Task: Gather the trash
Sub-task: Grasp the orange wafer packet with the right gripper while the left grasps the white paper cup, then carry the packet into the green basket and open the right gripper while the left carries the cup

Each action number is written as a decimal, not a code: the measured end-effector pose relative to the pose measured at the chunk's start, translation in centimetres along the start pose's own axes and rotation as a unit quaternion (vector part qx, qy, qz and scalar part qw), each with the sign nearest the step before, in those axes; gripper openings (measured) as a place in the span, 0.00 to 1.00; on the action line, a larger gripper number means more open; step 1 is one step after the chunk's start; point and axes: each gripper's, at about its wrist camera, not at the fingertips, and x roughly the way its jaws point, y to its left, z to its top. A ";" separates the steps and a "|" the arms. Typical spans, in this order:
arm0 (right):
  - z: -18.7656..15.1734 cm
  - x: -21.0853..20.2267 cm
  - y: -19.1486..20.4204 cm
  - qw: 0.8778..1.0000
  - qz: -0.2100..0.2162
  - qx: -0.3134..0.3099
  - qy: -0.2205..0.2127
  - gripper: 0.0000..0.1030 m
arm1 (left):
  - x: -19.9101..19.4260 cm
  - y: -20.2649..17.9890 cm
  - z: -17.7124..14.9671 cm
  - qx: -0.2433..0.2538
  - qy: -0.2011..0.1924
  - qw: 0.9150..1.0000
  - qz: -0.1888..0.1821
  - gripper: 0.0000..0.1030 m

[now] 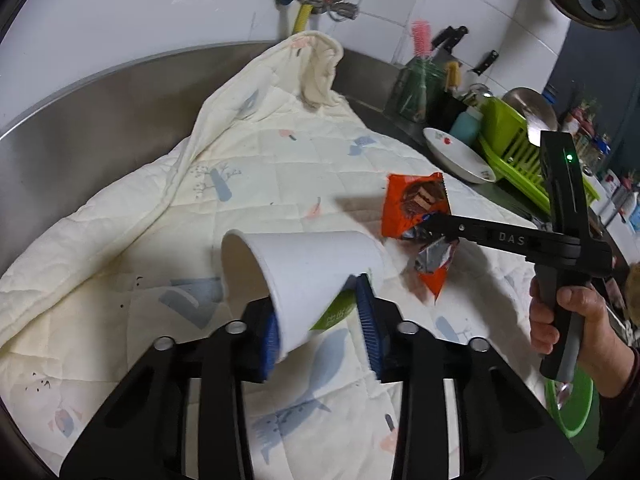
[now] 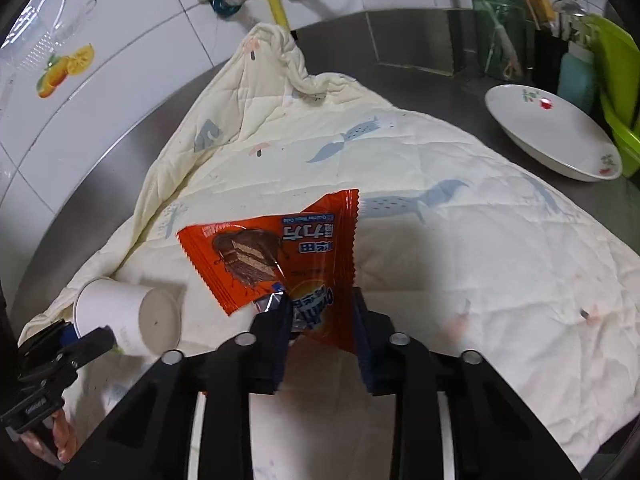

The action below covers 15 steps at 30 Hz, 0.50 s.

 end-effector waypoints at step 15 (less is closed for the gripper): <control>-8.2 -11.5 -3.2 0.999 -0.007 0.006 -0.038 0.24 | -3.3 -4.4 -2.9 0.021 -0.005 1.000 -0.006 0.01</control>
